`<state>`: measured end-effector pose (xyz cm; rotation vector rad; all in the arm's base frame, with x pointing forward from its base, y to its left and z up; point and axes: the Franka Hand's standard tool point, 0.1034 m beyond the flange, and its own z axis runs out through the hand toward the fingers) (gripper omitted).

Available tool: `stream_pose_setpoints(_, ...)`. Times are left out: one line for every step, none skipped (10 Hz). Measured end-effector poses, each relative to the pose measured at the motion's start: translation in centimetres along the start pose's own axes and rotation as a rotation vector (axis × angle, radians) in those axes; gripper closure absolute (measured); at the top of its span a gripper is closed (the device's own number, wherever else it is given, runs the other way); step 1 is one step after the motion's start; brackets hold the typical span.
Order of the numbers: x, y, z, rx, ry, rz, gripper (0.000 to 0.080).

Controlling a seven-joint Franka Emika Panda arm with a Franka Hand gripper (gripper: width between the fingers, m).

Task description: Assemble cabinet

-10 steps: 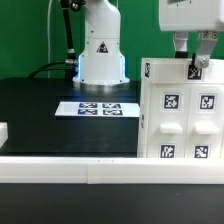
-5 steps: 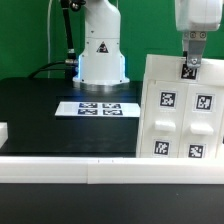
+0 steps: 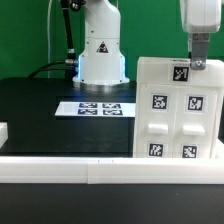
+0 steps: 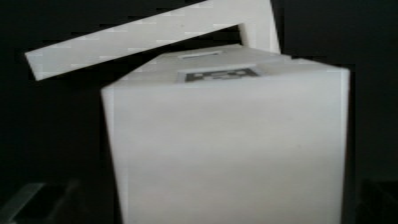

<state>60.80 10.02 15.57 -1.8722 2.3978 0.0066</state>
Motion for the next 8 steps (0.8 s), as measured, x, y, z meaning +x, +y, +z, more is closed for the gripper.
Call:
stream_pose_setpoints(-0.06, 0.03, 0.02, -0.001, -0.001, -0.005, 0.0009)
stream_pose_setpoints(-0.09, 0.05, 0.03, -0.001, -0.001, -0.009, 0.0003)
stream_pose_setpoints(-0.12, 0.07, 0.05, -0.001, -0.001, -0.014, 0.0003)
stream_pose_setpoints(-0.16, 0.09, 0.06, -0.001, -0.001, -0.019, 0.0002)
stream_pose_setpoints(-0.18, 0.10, 0.07, -0.002, -0.001, -0.022, 0.0002)
stream_pose_setpoints(-0.22, 0.13, 0.08, -0.002, -0.001, -0.026, 0.0002)
stream_pose_setpoints(-0.26, 0.15, 0.09, -0.002, -0.002, -0.031, 0.0002)
stream_pose_setpoints(-0.30, 0.16, 0.10, -0.002, -0.002, -0.036, 0.0002)
